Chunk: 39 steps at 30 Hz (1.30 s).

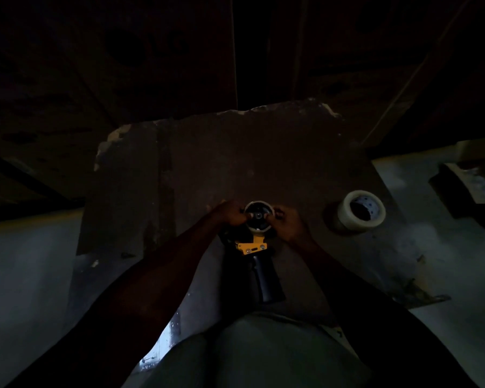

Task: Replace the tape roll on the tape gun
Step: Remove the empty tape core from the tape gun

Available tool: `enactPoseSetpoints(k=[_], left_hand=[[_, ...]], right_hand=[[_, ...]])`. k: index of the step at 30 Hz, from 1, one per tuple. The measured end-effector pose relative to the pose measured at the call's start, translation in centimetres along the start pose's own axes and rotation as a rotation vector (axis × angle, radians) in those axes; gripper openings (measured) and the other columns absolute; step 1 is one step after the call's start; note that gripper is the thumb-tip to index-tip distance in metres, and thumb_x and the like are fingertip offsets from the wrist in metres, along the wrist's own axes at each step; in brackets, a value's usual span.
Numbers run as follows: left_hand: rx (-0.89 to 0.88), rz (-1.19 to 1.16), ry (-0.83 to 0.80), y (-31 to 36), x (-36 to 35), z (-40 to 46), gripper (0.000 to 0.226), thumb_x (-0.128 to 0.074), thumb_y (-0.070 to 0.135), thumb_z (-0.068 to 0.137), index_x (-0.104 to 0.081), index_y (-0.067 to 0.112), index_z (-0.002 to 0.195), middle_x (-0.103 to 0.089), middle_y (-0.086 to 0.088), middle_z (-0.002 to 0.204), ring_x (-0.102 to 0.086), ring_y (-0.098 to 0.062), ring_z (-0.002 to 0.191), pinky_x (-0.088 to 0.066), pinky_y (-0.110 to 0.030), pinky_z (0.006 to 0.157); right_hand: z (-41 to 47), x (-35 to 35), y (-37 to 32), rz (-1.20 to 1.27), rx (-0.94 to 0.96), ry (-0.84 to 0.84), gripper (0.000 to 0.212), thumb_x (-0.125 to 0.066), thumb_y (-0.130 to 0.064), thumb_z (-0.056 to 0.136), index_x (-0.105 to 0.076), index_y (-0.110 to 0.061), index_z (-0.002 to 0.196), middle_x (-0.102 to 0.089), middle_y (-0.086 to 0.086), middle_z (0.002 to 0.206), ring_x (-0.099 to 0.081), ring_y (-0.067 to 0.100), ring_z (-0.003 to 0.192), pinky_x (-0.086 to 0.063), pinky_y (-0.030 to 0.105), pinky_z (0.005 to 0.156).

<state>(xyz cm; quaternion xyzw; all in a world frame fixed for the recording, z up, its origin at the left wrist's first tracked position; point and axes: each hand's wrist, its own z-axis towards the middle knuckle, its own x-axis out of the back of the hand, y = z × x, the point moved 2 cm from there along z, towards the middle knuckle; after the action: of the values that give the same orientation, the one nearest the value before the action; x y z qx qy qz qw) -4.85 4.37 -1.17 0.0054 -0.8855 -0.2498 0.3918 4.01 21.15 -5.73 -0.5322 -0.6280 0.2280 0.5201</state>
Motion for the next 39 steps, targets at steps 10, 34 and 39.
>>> enactPoseSetpoints(k=[10, 34, 39], left_hand=[[0.023, -0.206, 0.018, -0.9, -0.3, 0.6, 0.036, -0.068, 0.040, 0.081, -0.072, 0.015, 0.105, -0.072, -0.009, 0.107, -0.068, -0.023, 0.096, -0.055, -0.039, 0.089], [-0.005, -0.490, 0.004, 0.0, -0.1, -0.8, 0.027, -0.069, 0.024, 0.084, -0.070, 0.002, 0.100, -0.070, -0.013, 0.096, -0.063, -0.014, 0.074, -0.048, -0.020, 0.061], [-0.023, -0.500, 0.027, -0.4, -0.4, -0.7, 0.027, -0.071, 0.027, 0.082, -0.072, 0.006, 0.099, -0.072, -0.011, 0.100, -0.065, -0.018, 0.085, -0.053, -0.031, 0.077]], right_hand=[[-1.4, 0.3, -1.7, 0.022, 0.046, 0.032, 0.018, -0.069, -0.017, 0.087, -0.068, -0.018, 0.104, -0.074, 0.006, 0.099, -0.071, 0.017, 0.088, -0.058, 0.041, 0.081], [-0.9, -0.2, -2.3, 0.287, -0.115, 0.068, 0.019, -0.073, -0.010, 0.083, -0.069, -0.004, 0.101, -0.073, 0.020, 0.102, -0.068, 0.024, 0.087, -0.055, 0.037, 0.079], [-0.9, -0.1, -1.9, 0.331, -0.147, 0.032, 0.022, -0.077, -0.009, 0.079, -0.069, -0.012, 0.099, -0.073, 0.016, 0.104, -0.071, 0.030, 0.095, -0.057, 0.047, 0.089]])
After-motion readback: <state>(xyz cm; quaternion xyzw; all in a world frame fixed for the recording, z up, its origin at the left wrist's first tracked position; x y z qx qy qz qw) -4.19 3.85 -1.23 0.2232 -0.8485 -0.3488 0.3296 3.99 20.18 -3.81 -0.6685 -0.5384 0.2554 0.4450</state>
